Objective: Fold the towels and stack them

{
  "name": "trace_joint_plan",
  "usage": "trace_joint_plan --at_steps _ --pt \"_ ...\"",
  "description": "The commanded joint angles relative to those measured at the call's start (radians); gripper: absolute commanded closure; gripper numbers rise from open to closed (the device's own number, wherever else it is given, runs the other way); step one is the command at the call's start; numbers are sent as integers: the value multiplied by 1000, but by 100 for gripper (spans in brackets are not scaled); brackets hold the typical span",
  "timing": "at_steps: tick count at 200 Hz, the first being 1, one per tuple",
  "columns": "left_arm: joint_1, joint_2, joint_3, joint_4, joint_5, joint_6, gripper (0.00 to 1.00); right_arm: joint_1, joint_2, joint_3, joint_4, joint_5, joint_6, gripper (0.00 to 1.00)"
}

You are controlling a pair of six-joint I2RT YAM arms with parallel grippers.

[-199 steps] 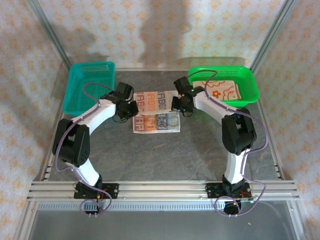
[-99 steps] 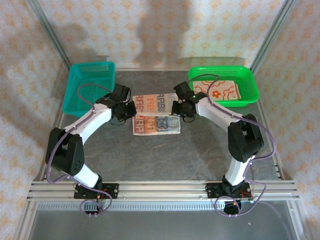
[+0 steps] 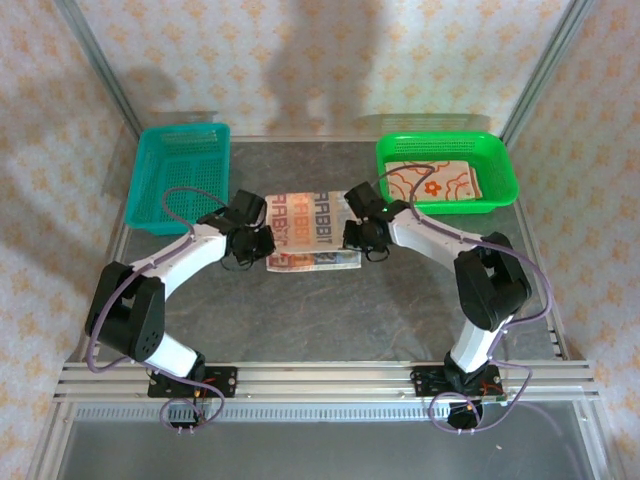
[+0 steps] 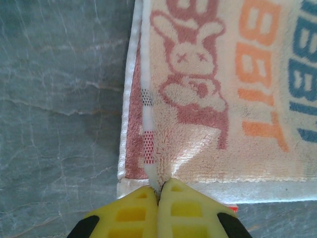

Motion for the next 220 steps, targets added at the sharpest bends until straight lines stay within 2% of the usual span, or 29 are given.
trace_joint_plan --at_steps 1,89,166,220 --pt "-19 33 -30 46 -43 -22 100 4 33 -25 30 58 21 90" --pt "-31 93 -55 66 -60 -11 100 18 84 -46 54 66 27 89" --pt "-31 -10 24 -44 -84 -9 100 19 -27 -28 -9 73 25 88" --pt "-31 -72 12 -67 -83 -19 100 28 -83 -35 -45 86 27 88"
